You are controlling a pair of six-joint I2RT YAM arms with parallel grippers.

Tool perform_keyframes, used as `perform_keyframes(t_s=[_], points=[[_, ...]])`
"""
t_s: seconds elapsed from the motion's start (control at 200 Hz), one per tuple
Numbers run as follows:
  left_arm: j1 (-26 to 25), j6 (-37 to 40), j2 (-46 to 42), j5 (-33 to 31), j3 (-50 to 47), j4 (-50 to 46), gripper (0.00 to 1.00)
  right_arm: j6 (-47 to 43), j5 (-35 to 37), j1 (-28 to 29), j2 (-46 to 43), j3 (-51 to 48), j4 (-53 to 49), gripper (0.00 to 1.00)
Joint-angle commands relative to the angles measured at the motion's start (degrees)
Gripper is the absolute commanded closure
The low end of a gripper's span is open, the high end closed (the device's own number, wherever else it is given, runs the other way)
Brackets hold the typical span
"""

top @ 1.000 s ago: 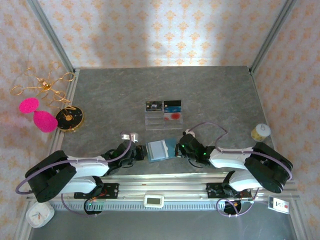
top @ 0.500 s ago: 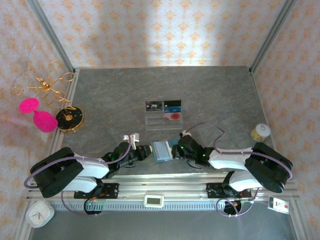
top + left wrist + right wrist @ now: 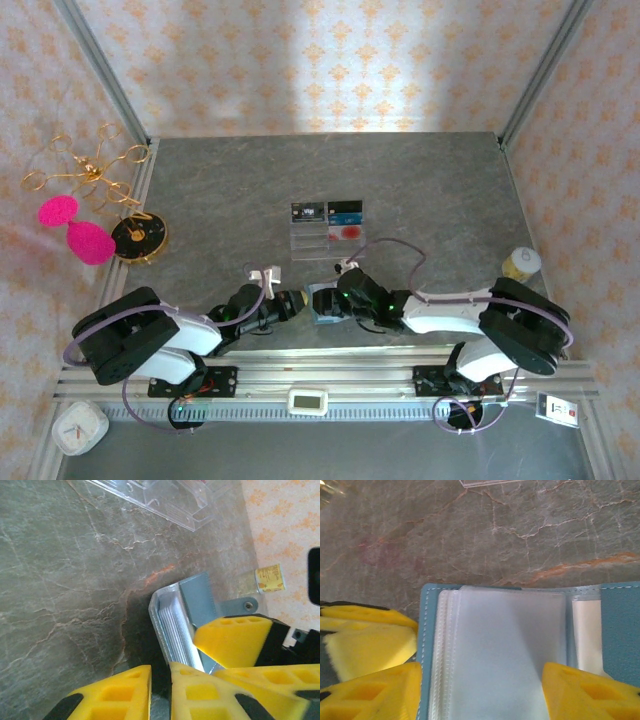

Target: Take the credit cards out of the card holder

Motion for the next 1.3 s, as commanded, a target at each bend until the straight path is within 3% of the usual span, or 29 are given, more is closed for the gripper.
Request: perform_keyframes(t_s=[0.0,0.075,0.235,0.445,0.811,0.951,1.071,1.121,1.221,1.291], points=[[-0.29,0.04,-0.25,0.57,0.26,2.16,0.84,-1.71,3.41,0.33,2.88,2.37,-4.57,0.36],[-0.29,0.08,-0.18,0.71,0.45,2.32,0.84,-1.82,4.54,0.52,4.15,2.78,-6.0,0.37],[-0.28,-0.01,0.04,1.08,0.89,2.41,0.84,-1.4,5.15,0.61,5.55,2.71,-6.37,0.49],[-0.29,1.58,-5.61,-2.34,1.2,-5.78,0.84,-2.25,7.51,1.44,6.31,4.15,-8.43,0.37],[-0.12,4.62,-20.04,-8.34,1.6,-20.8,0.81,-2.95,12.16,4.9,12.9,8.05,-12.79,0.36],[-0.19,4.86,-20.94,-7.86,1.69,-22.21,0.81,-2.37,12.3,4.87,14.1,8.17,-13.07,0.48],[-0.13,5.07,-20.04,-6.7,1.43,-21.18,0.81,-1.11,12.98,4.86,13.99,8.0,-13.03,0.73],[-0.27,5.03,-19.09,-5.7,1.42,-20.17,0.81,-0.31,12.82,4.91,13.16,7.35,-12.15,0.78],[-0.31,4.86,-17.32,-5.14,1.73,-19.82,0.81,0.77,11.91,4.92,12.08,6.83,-10.78,0.75],[-0.37,4.56,-17.45,-5.33,1.6,-19.7,0.81,1.03,10.89,4.94,10.92,6.75,-9.96,0.57]])
